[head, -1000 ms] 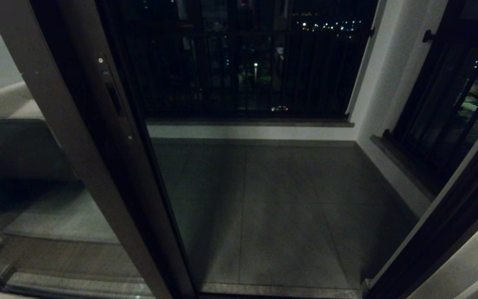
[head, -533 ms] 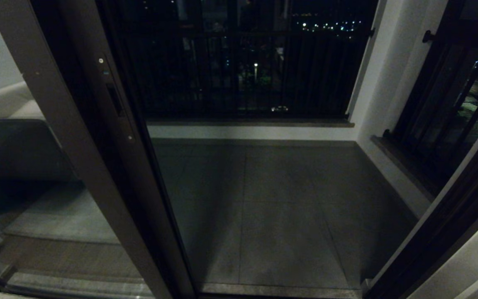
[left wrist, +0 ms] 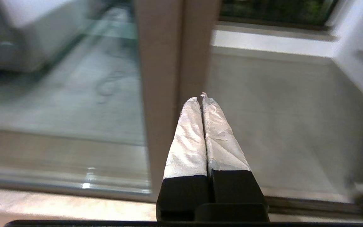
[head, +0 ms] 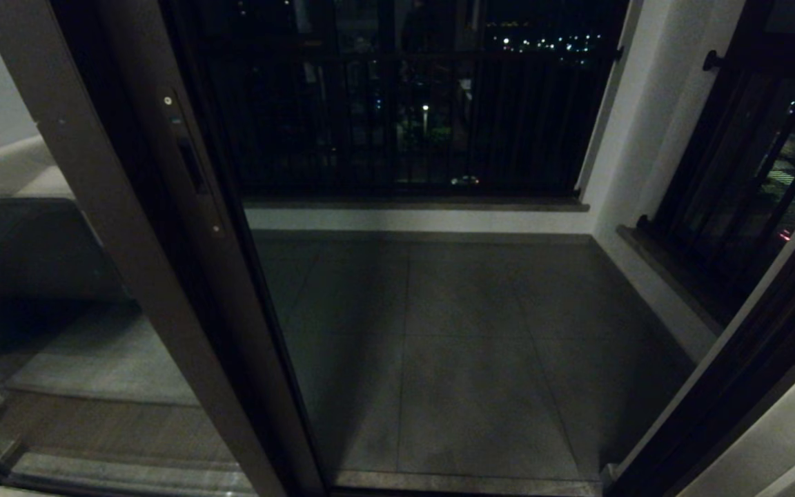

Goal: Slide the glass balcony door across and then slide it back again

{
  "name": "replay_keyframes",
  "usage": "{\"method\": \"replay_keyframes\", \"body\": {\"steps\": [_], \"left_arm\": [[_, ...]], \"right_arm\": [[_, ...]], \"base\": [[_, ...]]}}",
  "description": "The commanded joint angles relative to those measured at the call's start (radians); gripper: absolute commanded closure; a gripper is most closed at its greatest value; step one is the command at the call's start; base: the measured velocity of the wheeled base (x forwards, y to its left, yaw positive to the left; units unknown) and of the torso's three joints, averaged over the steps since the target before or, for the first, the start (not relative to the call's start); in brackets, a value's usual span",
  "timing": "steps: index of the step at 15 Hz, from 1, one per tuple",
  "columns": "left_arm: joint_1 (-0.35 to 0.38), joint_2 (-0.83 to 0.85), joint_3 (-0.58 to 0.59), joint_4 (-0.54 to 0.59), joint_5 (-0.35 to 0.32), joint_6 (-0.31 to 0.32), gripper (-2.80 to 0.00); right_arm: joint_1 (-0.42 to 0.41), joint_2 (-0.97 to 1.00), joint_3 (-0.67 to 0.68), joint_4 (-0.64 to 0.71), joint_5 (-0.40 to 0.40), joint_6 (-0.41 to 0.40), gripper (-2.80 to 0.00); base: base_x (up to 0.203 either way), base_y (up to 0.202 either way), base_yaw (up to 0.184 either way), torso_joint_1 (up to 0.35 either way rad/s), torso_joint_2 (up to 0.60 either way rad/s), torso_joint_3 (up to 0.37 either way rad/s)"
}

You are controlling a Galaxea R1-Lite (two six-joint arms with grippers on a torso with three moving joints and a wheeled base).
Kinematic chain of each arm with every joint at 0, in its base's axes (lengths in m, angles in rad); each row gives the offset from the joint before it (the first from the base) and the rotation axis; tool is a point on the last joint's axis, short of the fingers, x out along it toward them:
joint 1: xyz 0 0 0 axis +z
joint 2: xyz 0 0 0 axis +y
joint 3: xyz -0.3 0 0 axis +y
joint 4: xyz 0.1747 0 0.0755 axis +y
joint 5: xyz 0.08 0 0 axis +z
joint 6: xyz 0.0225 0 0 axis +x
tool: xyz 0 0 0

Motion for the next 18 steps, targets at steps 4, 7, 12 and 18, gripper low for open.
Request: {"method": "replay_keyframes", "body": {"steps": [4,7,12,18], "left_arm": [[0.000,0.000,0.007,0.042,-0.046,0.144,0.00],[0.000,-0.001,0.008,0.036,-0.005,0.058,0.00],[0.000,-0.001,0.008,0.036,-0.005,0.057,0.00],[0.000,-0.001,0.008,0.036,-0.005,0.057,0.00]], "right_arm": [[0.000,0.000,0.000,0.000,0.000,0.000,0.00],[0.000,0.000,0.000,0.000,0.001,0.000,0.00],[0.000,0.000,0.000,0.000,-0.003,0.011,0.00],[0.000,0.000,0.000,-0.001,-0.008,0.018,0.00]], "base": [[0.000,0.000,0.000,0.000,0.00,0.000],[0.000,0.000,0.000,0.000,0.00,0.000],[0.000,0.000,0.000,0.000,0.00,0.000],[0.000,0.000,0.000,0.000,0.00,0.000]]}}
